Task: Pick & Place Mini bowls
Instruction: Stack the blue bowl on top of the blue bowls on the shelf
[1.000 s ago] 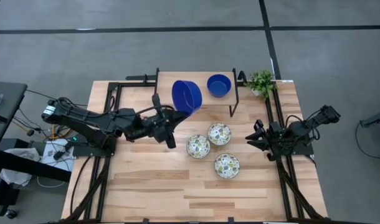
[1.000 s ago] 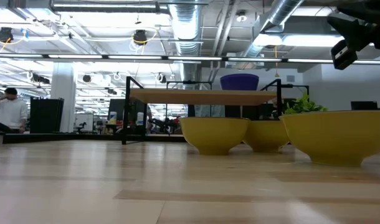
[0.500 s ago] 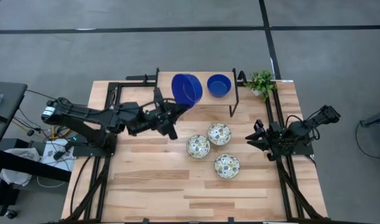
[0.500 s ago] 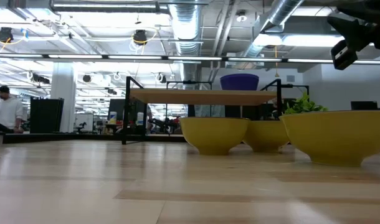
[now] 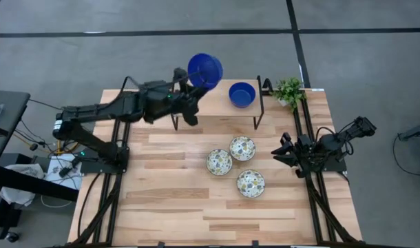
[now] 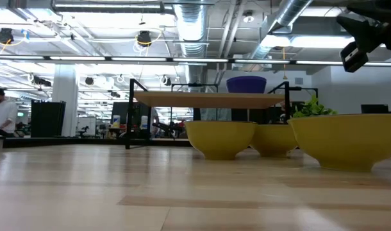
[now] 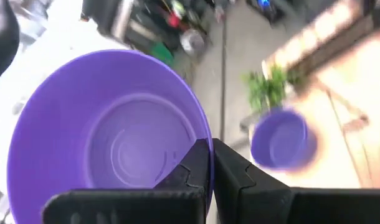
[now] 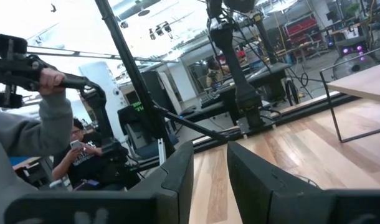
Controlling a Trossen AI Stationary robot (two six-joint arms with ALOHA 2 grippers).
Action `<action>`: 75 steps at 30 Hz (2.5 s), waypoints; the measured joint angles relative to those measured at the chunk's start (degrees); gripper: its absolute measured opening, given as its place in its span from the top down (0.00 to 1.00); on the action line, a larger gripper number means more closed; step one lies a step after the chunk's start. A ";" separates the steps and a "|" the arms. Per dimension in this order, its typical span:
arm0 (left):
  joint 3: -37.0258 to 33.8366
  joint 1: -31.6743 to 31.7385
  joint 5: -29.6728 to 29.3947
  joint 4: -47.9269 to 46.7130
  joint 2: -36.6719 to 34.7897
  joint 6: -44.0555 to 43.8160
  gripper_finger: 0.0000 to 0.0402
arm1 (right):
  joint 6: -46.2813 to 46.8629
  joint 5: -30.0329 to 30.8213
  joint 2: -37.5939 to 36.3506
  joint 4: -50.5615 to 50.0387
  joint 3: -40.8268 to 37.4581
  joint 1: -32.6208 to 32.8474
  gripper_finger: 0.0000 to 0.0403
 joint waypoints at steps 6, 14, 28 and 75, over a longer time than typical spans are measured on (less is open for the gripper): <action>8.73 6.28 1.80 -15.83 6.59 -4.98 0.98 | 0.70 -0.02 0.00 -0.05 0.00 0.01 0.78; 13.09 14.77 8.52 -30.61 12.99 -13.93 0.98 | 0.70 -0.03 -0.02 -0.05 0.00 0.01 0.78; 13.37 14.74 22.90 -29.11 18.51 -16.86 0.98 | 0.68 -0.05 -0.02 -0.53 0.00 -0.01 0.78; 32.25 14.21 29.49 -22.75 39.33 -8.37 0.98 | 1.16 -0.19 -0.02 -0.50 -0.02 0.00 0.78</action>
